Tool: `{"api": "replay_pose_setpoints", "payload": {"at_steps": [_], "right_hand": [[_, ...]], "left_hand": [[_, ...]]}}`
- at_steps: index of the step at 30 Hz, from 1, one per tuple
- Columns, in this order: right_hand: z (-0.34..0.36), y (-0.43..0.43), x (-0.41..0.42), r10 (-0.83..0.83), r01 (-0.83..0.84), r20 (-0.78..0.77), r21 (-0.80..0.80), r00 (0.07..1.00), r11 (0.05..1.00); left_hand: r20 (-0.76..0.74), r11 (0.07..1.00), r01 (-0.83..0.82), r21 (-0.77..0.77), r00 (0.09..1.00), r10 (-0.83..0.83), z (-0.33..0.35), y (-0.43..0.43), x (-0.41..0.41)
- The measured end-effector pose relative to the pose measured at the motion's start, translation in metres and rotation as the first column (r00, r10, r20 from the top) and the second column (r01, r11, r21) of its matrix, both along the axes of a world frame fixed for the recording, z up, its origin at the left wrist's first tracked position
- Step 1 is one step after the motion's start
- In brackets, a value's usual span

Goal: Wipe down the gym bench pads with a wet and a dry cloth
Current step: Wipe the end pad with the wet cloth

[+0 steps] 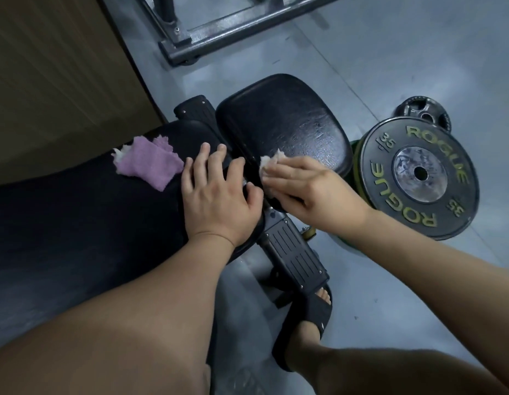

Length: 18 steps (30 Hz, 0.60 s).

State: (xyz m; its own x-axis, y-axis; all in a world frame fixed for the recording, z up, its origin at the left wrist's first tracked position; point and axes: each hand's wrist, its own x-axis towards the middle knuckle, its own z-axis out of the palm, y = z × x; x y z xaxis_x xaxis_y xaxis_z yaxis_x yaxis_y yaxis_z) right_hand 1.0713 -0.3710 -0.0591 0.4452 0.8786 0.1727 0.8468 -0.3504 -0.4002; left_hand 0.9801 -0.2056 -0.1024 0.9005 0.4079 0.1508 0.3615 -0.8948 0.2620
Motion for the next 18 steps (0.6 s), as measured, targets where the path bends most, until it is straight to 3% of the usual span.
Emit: {"api": "replay_pose_setpoints", "payload": {"at_steps": [3, 7, 10, 13, 15, 18], "right_hand": [[0.003, 0.003, 0.023, 0.002, -0.001, 0.016, -0.065, 1.000, 0.998], [0.004, 0.020, 0.037, -0.284, 0.283, 0.004, 0.063, 0.959, 0.957], [0.006, 0.006, 0.002, -0.147, 0.148, -0.061, 0.013, 0.987, 0.989], [0.007, -0.009, -0.004, 0.042, -0.043, -0.025, -0.027, 0.999, 0.999], [0.005, -0.011, 0.018, -0.071, 0.070, -0.004, -0.063, 0.997, 0.996], [-0.001, -0.005, 0.032, -0.353, 0.351, 0.047, 0.048, 0.934, 0.935]], "left_hand": [[-0.004, 1.000, 0.005, -0.002, 1.000, -0.005, 0.001, -0.001, -0.001], [-0.004, 1.000, -0.002, -0.003, 1.000, 0.002, 0.001, -0.001, -0.002], [-0.011, 1.000, 0.007, 0.003, 1.000, -0.007, 0.000, -0.001, -0.001], [-0.008, 1.000, 0.004, 0.005, 1.000, -0.003, 0.000, 0.000, 0.000], [-0.009, 1.000, 0.006, 0.005, 1.000, -0.006, 0.000, -0.001, -0.001], [-0.013, 1.000, 0.004, 0.015, 1.000, -0.004, 0.001, -0.001, -0.002]]}}
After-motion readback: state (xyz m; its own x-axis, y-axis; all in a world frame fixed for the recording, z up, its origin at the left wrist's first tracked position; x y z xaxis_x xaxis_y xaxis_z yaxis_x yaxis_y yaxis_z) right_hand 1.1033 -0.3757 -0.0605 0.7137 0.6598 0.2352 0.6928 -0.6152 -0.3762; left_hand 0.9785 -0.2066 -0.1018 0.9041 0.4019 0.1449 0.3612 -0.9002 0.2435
